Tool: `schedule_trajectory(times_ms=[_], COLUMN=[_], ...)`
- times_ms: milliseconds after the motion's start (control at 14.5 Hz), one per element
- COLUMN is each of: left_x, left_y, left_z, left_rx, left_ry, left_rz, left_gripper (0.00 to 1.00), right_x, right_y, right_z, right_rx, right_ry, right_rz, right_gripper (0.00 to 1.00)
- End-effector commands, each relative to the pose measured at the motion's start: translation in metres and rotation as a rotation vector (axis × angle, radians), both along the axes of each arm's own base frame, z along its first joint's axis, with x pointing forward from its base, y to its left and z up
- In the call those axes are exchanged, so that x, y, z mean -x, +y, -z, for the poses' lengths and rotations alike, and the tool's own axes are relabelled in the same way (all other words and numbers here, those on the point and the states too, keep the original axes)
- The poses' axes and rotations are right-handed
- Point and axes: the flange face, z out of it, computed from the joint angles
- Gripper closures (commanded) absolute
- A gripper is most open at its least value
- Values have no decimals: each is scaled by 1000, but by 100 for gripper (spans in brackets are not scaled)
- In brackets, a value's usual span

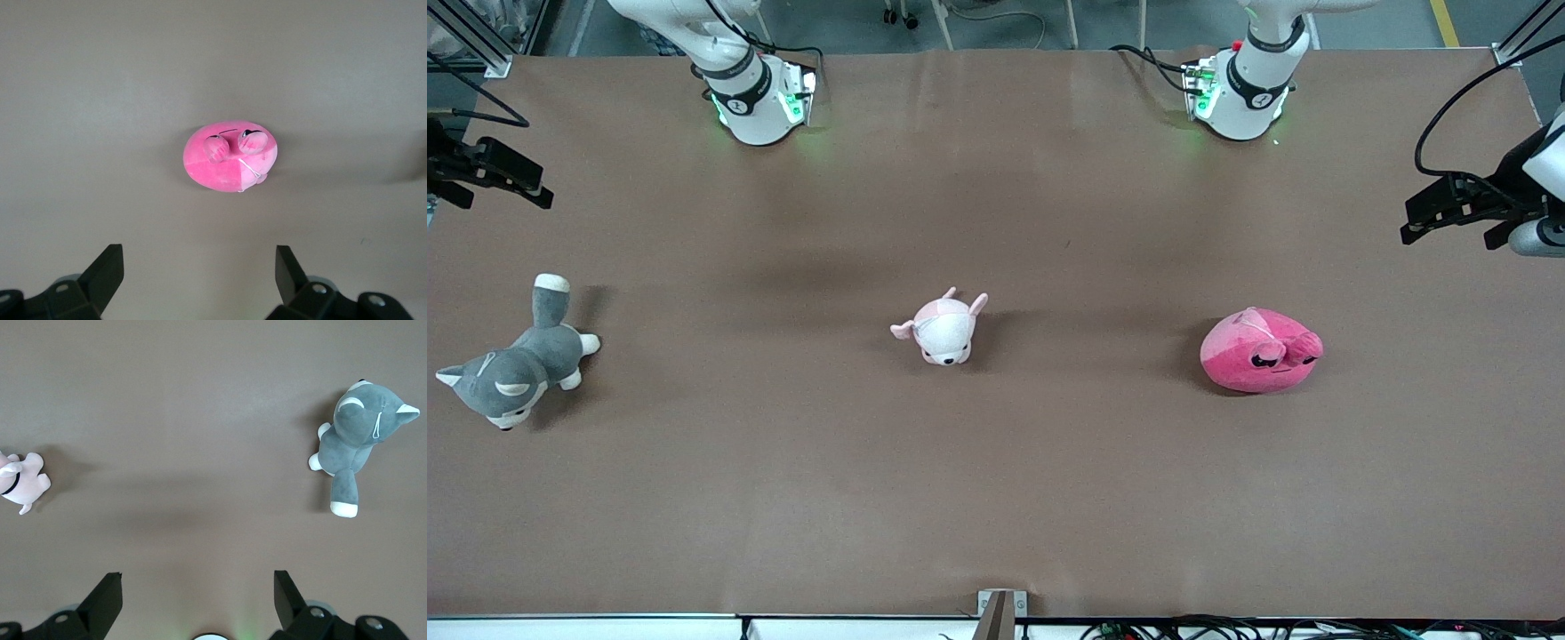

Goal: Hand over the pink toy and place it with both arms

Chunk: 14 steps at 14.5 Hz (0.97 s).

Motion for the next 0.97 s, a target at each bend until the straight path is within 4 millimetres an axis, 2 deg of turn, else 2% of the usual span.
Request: schedule_trajectory(times_ms=[0,553,691,899], left_x=[1,-1,-6,-28], left_y=[0,4,14,16], left_z=[-5,-3,11,70], left_rx=[1,6,13,30], left_ry=[-6,-1,26,119], left_rz=[-9,-26,-41,-52], left_gripper=[0,0,0,0], right_x=[8,8,8,8], right_y=[-2,-2,-2,-2], right_z=[-2,-2,-2,-2], right_rx=[1,1,1,1], right_ry=[-5,-7,-4,-5], right_rz=[-11,-11,-9,-9], right_gripper=[0,0,0,0])
